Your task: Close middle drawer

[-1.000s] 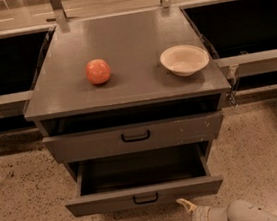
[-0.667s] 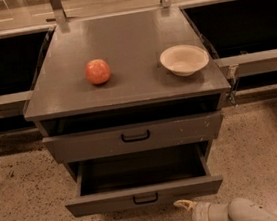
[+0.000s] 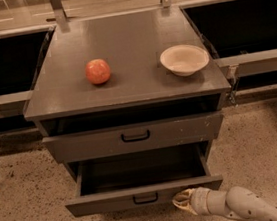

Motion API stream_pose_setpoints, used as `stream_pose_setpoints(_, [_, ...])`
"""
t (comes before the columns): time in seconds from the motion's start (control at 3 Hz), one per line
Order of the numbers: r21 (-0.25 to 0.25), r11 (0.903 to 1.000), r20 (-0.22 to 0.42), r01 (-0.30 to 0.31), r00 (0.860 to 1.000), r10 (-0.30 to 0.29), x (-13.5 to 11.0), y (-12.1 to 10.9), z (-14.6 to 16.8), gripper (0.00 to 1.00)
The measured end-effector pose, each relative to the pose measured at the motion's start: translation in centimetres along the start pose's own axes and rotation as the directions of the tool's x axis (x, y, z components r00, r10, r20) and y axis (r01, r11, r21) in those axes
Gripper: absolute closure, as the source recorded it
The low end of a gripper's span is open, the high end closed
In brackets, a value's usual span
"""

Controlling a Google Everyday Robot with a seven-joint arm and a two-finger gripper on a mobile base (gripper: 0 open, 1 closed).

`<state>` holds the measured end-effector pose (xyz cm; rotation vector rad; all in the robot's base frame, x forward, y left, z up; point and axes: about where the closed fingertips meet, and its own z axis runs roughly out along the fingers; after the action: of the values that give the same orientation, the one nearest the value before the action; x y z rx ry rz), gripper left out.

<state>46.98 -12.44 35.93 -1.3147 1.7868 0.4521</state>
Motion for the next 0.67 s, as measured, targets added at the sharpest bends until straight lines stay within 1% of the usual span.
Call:
stream_pose_setpoints(0.33, [0.056,0.9981,-0.016,-0.024,1.0,0.025,0.9,-1.7,0.1,0.89])
stream_pose_setpoints(0.67, [0.097,0.9947,-0.029,-0.035,0.999,0.038,1.8,-2.8,0.3,0.58])
